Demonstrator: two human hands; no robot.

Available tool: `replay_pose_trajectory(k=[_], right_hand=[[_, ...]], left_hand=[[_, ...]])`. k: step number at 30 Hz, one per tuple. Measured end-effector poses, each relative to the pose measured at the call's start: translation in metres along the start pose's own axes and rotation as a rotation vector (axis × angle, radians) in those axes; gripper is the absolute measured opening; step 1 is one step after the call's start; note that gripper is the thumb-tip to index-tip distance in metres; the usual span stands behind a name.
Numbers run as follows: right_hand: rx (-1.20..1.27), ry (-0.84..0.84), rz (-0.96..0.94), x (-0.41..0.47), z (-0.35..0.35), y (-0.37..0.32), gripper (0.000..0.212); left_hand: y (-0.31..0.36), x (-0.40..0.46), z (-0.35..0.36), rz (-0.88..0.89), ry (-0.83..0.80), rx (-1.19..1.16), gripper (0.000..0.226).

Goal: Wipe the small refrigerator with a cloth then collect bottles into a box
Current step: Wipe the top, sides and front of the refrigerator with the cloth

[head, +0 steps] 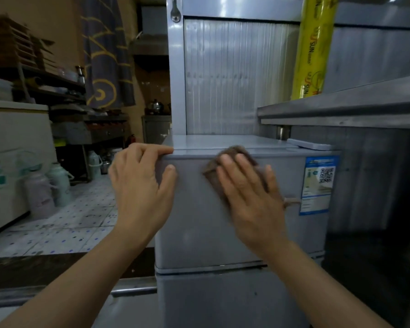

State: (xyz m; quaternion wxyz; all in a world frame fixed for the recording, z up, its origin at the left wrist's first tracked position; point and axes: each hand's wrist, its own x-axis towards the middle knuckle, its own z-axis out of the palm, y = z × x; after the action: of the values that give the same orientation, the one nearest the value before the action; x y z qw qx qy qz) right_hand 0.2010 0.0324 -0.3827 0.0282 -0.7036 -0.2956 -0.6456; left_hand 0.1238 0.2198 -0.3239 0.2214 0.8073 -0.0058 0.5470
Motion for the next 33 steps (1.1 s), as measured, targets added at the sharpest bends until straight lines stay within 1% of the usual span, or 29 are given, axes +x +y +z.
replay_pose_trajectory(k=[3, 5, 6, 8, 10, 12, 13, 14, 17, 18, 19, 20, 23, 24, 27, 31, 33], right_hand=[[-0.031, -0.012, 0.236, -0.027, -0.013, 0.054, 0.044], [-0.026, -0.037, 0.4, -0.037, -0.021, 0.082, 0.047], [-0.017, -0.045, 0.449, -0.039, -0.023, 0.087, 0.048], [0.012, -0.009, 0.559, -0.04, -0.021, 0.084, 0.052], [0.071, 0.077, 0.808, -0.034, -0.015, 0.071, 0.054], [0.09, 0.145, 1.063, -0.021, -0.008, 0.053, 0.056], [0.067, 0.154, 1.095, -0.014, -0.005, 0.043, 0.057], [0.044, 0.152, 1.032, -0.01, -0.003, 0.031, 0.057], [0.086, 0.075, 0.633, -0.016, -0.002, 0.014, 0.055], [0.108, 0.049, 0.557, -0.02, -0.006, 0.022, 0.054], [0.118, 0.035, 0.536, -0.025, -0.009, 0.035, 0.053], [0.117, 0.038, 0.581, -0.03, -0.013, 0.049, 0.053], [0.169, 0.118, 0.883, -0.033, -0.014, 0.088, 0.054], [0.179, 0.131, 0.907, -0.034, -0.012, 0.091, 0.054], [0.172, 0.113, 0.825, -0.064, -0.006, 0.073, 0.053], [0.168, 0.031, 0.846, -0.135, -0.006, 0.028, 0.052], [0.154, 0.014, 0.845, -0.142, -0.006, 0.024, 0.053]], left_hand=[[0.006, -0.001, -0.001, 0.017, -0.011, 0.069, 0.035], [0.014, -0.003, 0.002, 0.084, -0.041, 0.156, 0.037], [0.019, -0.005, 0.005, 0.129, -0.055, 0.18, 0.038], [0.031, -0.01, 0.013, 0.216, -0.083, 0.186, 0.041], [0.039, -0.015, 0.021, 0.276, -0.104, 0.173, 0.046], [0.043, -0.018, 0.028, 0.286, -0.097, 0.147, 0.048], [0.044, -0.019, 0.03, 0.276, -0.085, 0.135, 0.048], [0.044, -0.019, 0.032, 0.267, -0.07, 0.131, 0.047], [0.045, -0.019, 0.037, 0.261, -0.037, 0.142, 0.045], [0.045, -0.019, 0.038, 0.26, -0.023, 0.14, 0.045], [0.045, -0.02, 0.039, 0.26, -0.01, 0.136, 0.044], [0.044, -0.02, 0.039, 0.263, 0.0, 0.133, 0.044], [0.042, -0.02, 0.042, 0.267, 0.017, 0.124, 0.044], [0.042, -0.02, 0.043, 0.262, 0.022, 0.122, 0.044], [0.045, -0.022, 0.047, 0.244, 0.039, 0.104, 0.044], [0.046, -0.023, 0.046, 0.237, 0.033, 0.109, 0.045], [0.046, -0.024, 0.043, 0.251, 0.021, 0.122, 0.045]])
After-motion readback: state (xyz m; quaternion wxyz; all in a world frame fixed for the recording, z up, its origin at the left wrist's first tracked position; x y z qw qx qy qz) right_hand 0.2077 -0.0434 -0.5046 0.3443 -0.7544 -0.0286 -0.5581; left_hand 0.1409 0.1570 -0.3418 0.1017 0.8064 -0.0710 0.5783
